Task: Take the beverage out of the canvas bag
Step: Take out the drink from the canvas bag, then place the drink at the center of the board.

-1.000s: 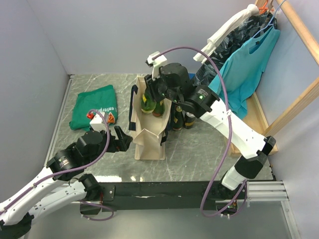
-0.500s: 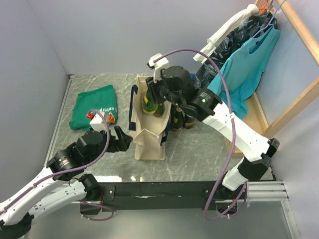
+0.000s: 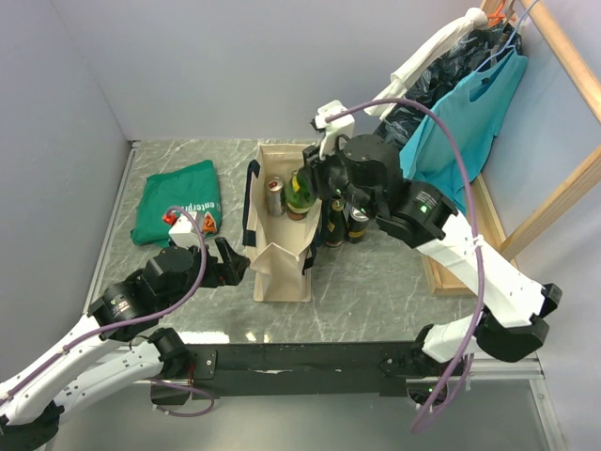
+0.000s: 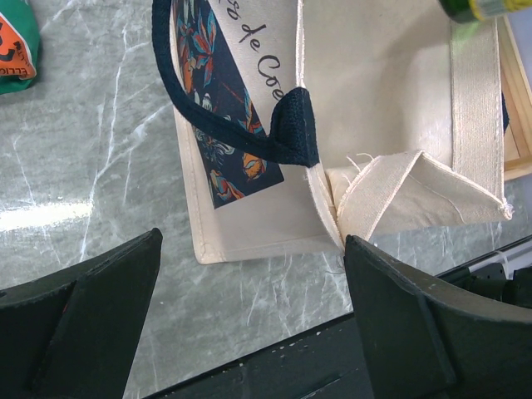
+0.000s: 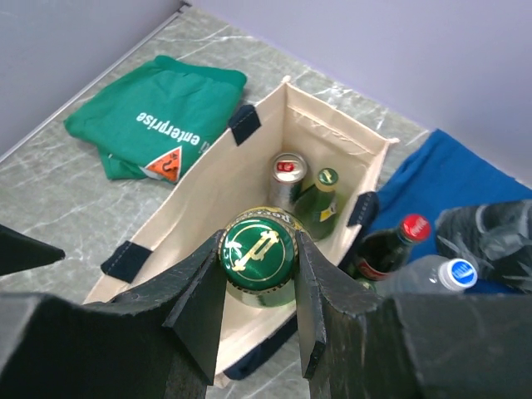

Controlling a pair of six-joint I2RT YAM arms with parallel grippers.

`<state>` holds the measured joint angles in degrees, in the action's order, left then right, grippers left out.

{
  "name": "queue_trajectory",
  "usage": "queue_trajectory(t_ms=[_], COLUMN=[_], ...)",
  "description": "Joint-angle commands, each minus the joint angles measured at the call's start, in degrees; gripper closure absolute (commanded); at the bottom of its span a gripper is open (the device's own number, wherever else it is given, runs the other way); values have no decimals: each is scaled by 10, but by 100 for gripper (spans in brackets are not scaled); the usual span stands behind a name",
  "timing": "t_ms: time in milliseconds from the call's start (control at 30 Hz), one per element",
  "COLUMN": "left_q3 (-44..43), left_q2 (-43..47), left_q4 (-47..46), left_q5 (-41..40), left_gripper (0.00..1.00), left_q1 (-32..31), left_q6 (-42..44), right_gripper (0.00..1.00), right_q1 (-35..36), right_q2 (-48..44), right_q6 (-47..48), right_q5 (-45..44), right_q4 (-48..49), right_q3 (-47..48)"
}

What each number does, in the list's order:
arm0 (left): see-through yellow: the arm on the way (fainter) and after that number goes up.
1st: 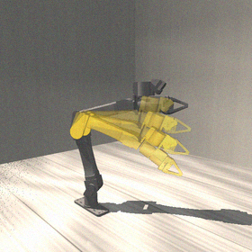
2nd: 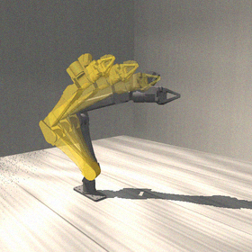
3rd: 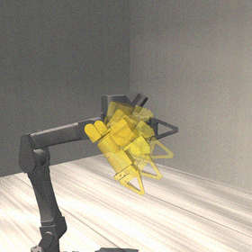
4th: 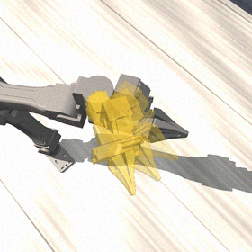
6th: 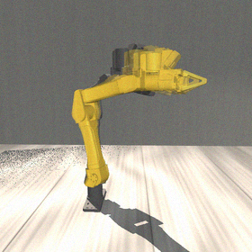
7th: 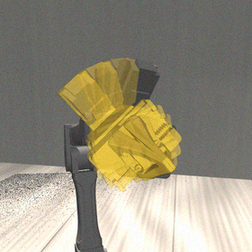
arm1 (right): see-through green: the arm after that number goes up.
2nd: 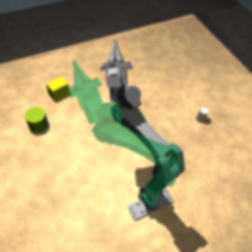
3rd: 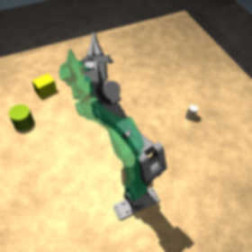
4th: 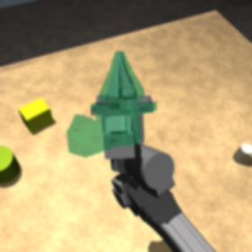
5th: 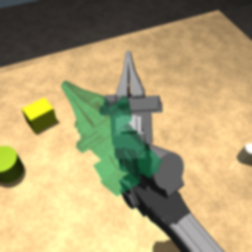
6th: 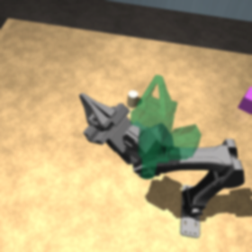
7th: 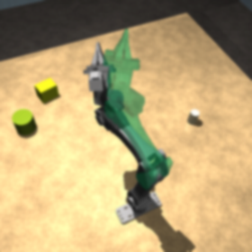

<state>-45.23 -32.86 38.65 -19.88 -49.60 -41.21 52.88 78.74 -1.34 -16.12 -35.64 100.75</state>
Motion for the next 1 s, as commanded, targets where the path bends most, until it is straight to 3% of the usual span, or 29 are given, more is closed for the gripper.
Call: queue_trajectory(t_ms=[0,667,967], left_q3=[-8,-8,-8], left_q2=[3,-1,8], left_q4=[-5,-5,0], left_q5=[-7,-5,-16], left_gripper=[4,4,4], left_q1=[-2,-3,-3], left_q6=[-1,-2,-8], right_gripper=[100,100,100], right_q1=[4,5,5], right_q2=[-61,-173,-230], right_q6=[8,3,-21], right_q5=[-38,-121,-156], right_q4=[121,121,120], right_q3=[1,-104,-194])
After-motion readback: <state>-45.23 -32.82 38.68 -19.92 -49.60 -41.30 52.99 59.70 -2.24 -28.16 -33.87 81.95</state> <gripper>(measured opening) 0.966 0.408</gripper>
